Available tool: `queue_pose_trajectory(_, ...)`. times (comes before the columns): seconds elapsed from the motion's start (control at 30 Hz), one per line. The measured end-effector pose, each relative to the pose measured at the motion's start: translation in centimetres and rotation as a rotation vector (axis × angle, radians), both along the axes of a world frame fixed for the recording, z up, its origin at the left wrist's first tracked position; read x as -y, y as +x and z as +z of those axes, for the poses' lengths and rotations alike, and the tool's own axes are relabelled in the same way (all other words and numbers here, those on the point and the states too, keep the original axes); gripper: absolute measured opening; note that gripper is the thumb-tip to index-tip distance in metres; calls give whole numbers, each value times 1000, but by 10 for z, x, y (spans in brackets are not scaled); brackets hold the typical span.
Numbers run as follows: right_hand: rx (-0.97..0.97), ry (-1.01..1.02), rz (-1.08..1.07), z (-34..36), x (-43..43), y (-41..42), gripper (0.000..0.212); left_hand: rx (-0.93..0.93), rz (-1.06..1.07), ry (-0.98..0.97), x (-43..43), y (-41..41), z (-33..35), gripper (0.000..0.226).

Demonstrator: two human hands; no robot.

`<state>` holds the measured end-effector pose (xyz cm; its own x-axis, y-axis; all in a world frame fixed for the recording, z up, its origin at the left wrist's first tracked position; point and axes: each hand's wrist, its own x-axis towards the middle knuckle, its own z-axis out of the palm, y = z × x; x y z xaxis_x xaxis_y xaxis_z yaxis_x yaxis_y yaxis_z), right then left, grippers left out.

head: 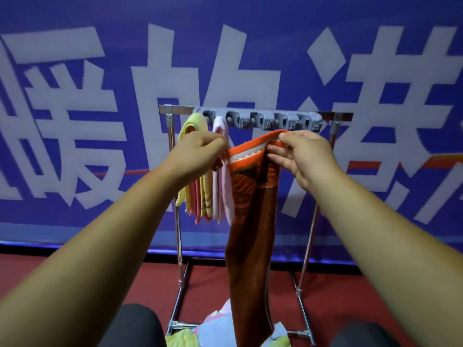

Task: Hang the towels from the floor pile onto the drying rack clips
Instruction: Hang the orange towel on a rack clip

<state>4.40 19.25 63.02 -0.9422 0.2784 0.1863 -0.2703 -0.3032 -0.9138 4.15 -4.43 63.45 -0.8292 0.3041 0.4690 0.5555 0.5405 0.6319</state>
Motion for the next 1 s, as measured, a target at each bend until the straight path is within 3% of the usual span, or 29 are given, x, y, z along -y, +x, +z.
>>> queue_pose_trajectory(0.1,4,18,22,17,0,6,2,48,-15,-63,-1,5,5,47)
queue_pose_trajectory(0.2,5,186,4,26,-5,11,4,13,39,-29,3,2,16,39)
queue_pose_trajectory(0.3,-19,541,-123,30,-18,13,9,62,71,131,9,-7,28,29)
queue_pose_trajectory(0.37,-41,639,-182,33,-27,14,16,117,28,281,9,-11,36,25)
queue_pose_trajectory(0.53,-37,398,27,42,-25,23,20,143,40,483,1,-15,53,30)
queue_pose_trajectory(0.7,39,338,112,49,-9,26,23,155,141,500,-6,-24,55,5)
queue_pose_trajectory(0.87,42,311,40,49,12,18,18,78,379,311,-12,-24,50,26)
queue_pose_trajectory(1.0,63,409,-127,40,31,7,7,-54,515,190,-19,-19,37,24)
